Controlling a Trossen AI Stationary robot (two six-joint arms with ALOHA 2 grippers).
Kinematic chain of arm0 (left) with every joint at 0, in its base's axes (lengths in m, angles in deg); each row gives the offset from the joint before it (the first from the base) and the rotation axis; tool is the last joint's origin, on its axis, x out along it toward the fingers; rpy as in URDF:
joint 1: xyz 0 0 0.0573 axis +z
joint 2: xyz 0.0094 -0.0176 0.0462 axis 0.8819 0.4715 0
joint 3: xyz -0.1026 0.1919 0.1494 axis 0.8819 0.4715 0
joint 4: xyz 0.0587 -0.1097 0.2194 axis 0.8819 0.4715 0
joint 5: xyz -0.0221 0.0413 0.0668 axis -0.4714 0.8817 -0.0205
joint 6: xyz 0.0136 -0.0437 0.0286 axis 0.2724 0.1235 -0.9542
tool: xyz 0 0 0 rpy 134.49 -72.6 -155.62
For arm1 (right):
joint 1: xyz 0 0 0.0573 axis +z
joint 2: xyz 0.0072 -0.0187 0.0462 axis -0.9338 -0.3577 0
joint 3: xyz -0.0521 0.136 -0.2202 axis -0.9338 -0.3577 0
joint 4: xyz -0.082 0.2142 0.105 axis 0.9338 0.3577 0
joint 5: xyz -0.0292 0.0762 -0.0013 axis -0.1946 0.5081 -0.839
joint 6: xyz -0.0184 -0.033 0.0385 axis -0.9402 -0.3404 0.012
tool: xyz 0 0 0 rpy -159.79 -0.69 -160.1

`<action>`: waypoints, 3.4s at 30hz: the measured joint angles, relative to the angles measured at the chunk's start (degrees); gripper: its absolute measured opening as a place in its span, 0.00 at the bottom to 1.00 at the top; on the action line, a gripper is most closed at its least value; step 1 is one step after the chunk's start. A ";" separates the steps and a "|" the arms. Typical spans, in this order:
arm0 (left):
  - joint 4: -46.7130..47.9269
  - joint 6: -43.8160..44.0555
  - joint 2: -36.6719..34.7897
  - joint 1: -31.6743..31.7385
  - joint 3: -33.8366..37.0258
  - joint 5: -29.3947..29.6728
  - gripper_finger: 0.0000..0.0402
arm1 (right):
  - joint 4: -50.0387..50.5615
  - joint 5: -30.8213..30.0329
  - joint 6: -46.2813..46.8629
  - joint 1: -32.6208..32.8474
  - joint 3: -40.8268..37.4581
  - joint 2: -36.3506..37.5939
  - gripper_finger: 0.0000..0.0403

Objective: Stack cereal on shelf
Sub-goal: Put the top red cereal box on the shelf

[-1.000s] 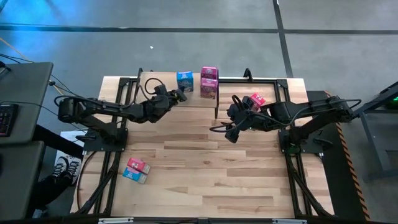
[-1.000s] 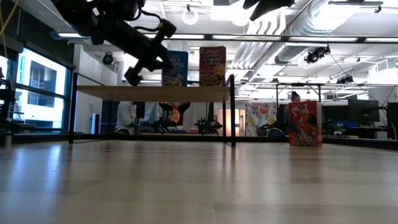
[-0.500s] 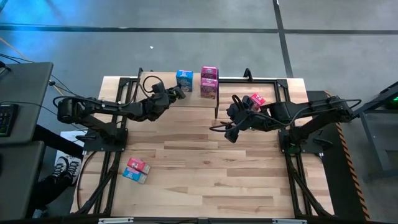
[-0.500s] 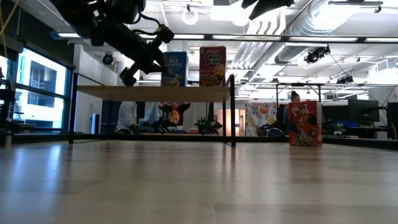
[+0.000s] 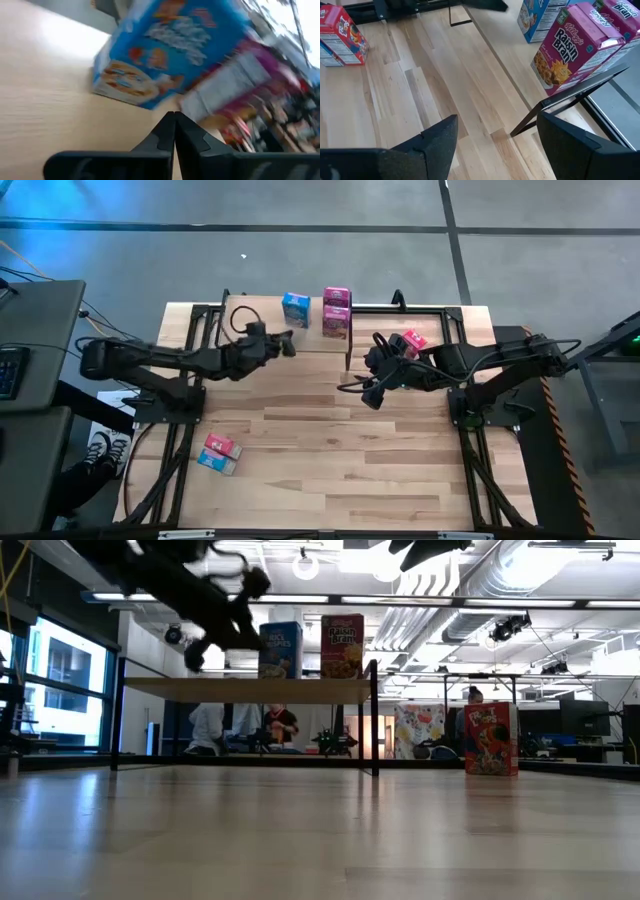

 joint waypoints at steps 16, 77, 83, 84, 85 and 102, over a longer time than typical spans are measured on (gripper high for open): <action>25.86 -20.40 -28.94 -15.66 2.78 -38.79 0.05 | 0.02 0.68 0.16 0.00 0.00 -0.02 0.64; 30.68 -17.97 -30.26 -23.82 2.51 -41.49 0.63 | 5.42 19.24 -14.95 -51.30 -23.47 1.75 0.64; 30.68 -17.10 -30.26 -23.82 2.51 -41.25 0.63 | 4.35 21.66 -15.43 -50.30 -23.45 1.79 0.64; 30.68 -17.21 -30.26 -23.83 2.51 -41.06 0.63 | 4.37 21.88 -15.60 -50.03 -23.43 1.79 0.64; 30.68 -17.46 -30.26 -23.84 2.51 -40.81 0.63 | 4.42 22.08 -15.94 -49.74 -23.38 1.77 0.64; 30.70 -18.48 -30.26 -23.84 2.51 -39.83 0.63 | 5.08 21.94 -14.96 -49.42 -18.93 1.90 0.64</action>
